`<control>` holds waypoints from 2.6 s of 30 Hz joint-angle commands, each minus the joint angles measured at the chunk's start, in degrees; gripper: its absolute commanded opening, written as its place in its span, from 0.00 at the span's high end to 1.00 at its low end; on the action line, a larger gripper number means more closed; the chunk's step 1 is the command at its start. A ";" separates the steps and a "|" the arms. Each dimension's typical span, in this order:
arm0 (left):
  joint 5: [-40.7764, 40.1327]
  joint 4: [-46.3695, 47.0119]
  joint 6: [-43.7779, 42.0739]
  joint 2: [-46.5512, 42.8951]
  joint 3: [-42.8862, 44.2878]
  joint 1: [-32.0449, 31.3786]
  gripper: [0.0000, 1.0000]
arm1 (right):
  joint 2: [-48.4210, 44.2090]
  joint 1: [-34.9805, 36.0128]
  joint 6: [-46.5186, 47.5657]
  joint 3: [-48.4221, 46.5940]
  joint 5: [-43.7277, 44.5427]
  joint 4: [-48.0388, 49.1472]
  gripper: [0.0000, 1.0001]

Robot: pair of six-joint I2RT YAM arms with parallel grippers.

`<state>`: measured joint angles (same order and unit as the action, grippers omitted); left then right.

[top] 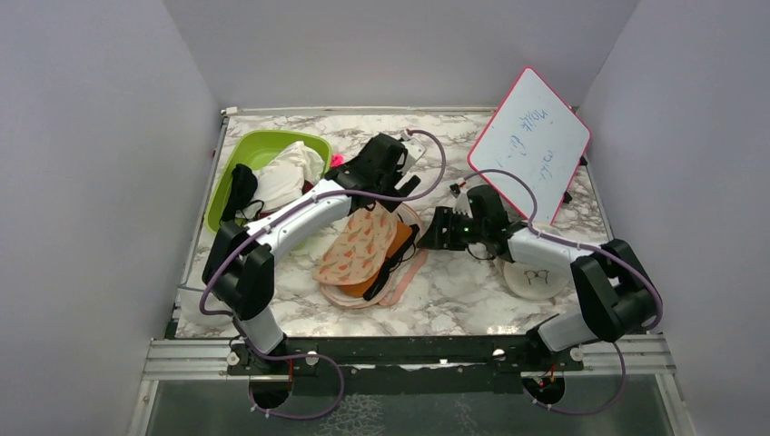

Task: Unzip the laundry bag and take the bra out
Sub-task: Open the laundry bag at the center of the board.

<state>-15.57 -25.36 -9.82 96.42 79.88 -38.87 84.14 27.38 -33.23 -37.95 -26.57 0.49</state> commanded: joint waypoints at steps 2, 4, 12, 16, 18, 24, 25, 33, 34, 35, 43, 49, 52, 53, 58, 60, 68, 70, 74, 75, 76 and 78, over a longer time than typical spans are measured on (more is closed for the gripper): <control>6.65 0.61 -0.75 -1.24 -0.80 -1.81 0.02 | 3.05 0.13 -3.04 0.85 -1.38 9.37 0.43; 9.34 1.32 -0.11 -2.76 -0.99 -2.05 0.01 | 4.28 0.12 -2.05 -0.01 -1.44 8.14 0.42; 9.89 5.65 7.81 -14.38 -10.69 -8.13 0.10 | 3.15 0.13 -0.61 5.10 0.34 11.46 0.39; 9.01 7.69 16.71 -20.46 -20.66 -9.96 0.23 | 2.18 0.13 0.94 6.68 -1.00 11.10 0.36; 7.85 7.80 19.45 -21.58 -23.36 -11.98 0.22 | 1.39 0.13 1.57 7.22 -1.11 10.83 0.35; -4.49 5.42 21.64 -16.59 -23.84 -19.72 0.19 | -1.72 0.12 3.84 7.19 -1.79 9.22 0.35; -6.46 4.62 21.50 -15.36 -23.14 -20.32 0.23 | -2.21 0.11 4.17 7.32 -1.69 9.01 0.35; -15.92 2.49 22.85 -10.44 -22.73 -21.60 0.46 | -3.06 0.13 2.55 12.20 -8.01 15.98 0.39; -15.43 2.51 23.33 -9.88 -22.71 -21.60 0.47 | -3.14 0.13 1.72 12.88 -9.19 17.90 0.40; -15.03 2.40 23.81 -9.25 -22.67 -21.60 0.48 | -3.14 0.13 0.86 13.25 -9.65 19.21 0.41; -16.07 1.41 26.96 -6.17 -23.09 -21.57 0.61 | 1.38 0.22 -1.08 10.34 -12.70 21.24 0.46; -16.77 1.37 26.42 -5.93 -23.54 -21.55 0.68 | 1.75 0.67 -2.51 9.32 -13.05 21.91 0.52; -16.64 1.38 26.17 -6.08 -23.68 -21.60 0.79 | 2.68 1.32 -2.57 8.36 -13.35 21.92 0.52; -16.53 1.42 26.17 -6.38 -23.80 -21.60 0.83 | 3.02 1.55 -2.62 8.08 -13.23 21.92 0.52; -17.51 1.39 26.35 -9.37 -23.99 -21.60 1.00 | 6.38 2.74 -2.53 5.23 -13.02 20.95 0.53; -18.42 1.38 26.35 -10.79 -23.81 -21.60 1.00 | 7.63 3.58 -2.66 4.21 -12.41 21.09 0.53; -20.47 1.38 26.61 -14.63 -21.71 -21.01 1.00 | 14.23 5.06 -3.30 1.93 -11.11 22.68 0.53; -20.48 1.44 26.94 -15.48 -21.61 -20.58 1.00 | 14.50 5.06 -2.68 2.13 -9.94 21.94 0.53; -19.84 1.40 27.14 -17.67 -21.36 -19.25 1.00 | 14.18 5.06 -1.48 2.89 -6.01 18.84 0.53; -19.46 1.39 27.14 -18.34 -21.27 -18.70 1.00 | 14.14 5.06 -1.02 3.16 -4.87 18.04 0.53; -18.89 1.46 27.14 -18.99 -21.17 -18.20 1.00 | 14.08 4.98 -0.60 3.42 -3.82 17.40 0.53; -17.99 1.55 26.99 -20.43 -20.99 -17.09 1.00 | 13.89 4.61 0.13 3.99 -2.02 16.24 0.52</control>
<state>-33.98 -24.14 16.45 79.83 56.77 -57.91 97.89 32.18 -36.07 -34.87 -36.32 20.99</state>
